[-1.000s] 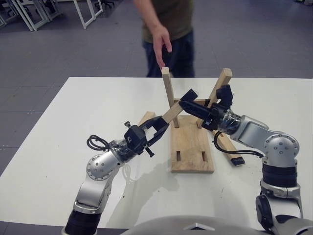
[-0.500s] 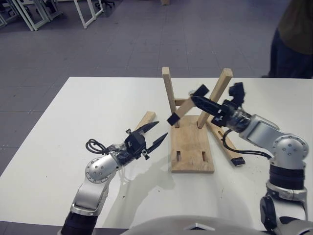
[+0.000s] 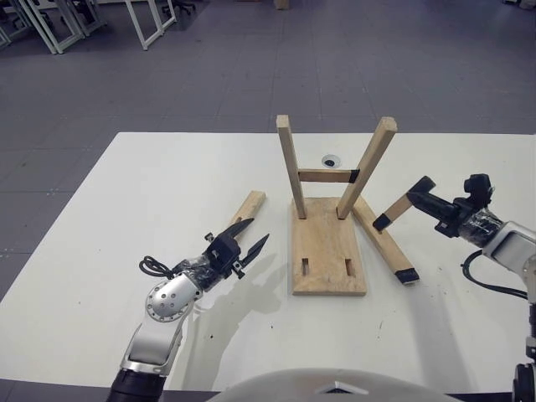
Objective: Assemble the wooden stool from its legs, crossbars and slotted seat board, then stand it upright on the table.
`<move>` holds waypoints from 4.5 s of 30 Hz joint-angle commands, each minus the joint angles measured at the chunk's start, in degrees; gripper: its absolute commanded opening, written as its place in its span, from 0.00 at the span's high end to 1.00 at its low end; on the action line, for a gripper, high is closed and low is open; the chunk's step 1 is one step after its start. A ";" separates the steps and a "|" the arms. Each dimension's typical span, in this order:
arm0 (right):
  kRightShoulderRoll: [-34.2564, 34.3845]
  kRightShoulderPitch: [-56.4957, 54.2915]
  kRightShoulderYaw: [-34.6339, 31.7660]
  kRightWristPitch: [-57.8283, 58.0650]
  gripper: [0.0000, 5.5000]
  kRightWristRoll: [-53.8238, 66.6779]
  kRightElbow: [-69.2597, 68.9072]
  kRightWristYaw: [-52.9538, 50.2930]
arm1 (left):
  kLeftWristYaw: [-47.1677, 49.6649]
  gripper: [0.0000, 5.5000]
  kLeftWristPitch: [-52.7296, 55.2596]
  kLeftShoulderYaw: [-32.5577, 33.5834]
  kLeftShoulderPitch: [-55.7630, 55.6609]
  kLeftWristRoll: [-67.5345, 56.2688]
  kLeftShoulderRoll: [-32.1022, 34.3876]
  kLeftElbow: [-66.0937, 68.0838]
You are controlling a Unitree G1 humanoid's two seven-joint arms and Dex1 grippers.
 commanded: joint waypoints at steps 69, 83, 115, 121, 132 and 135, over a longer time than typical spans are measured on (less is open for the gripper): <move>17.92 -18.74 2.03 -17.84 0.67 -32.62 11.63 -23.67 | 3.17 0.58 3.00 0.97 -0.22 0.76 -1.18 2.31; 15.47 -19.75 -7.62 -14.35 0.67 -21.61 -12.77 -24.40 | 3.69 0.58 1.79 0.96 0.76 0.97 -1.33 2.14; 15.05 19.10 2.21 -31.83 0.48 -37.81 0.75 -10.28 | 3.04 0.58 1.95 1.11 0.57 0.68 -0.78 2.80; 17.89 17.77 1.60 -33.32 0.63 -36.40 0.07 -13.30 | 2.99 0.58 1.82 1.15 0.36 0.48 -0.86 2.99; 17.76 -2.34 -7.08 -18.64 0.63 -10.82 -18.90 -17.03 | 3.64 0.58 20.97 9.64 -4.30 -31.71 -4.03 -8.95; 16.50 -5.48 -10.46 -12.90 0.63 1.92 -21.94 -17.47 | 6.34 0.58 31.36 12.43 -6.65 -50.29 -2.82 -15.21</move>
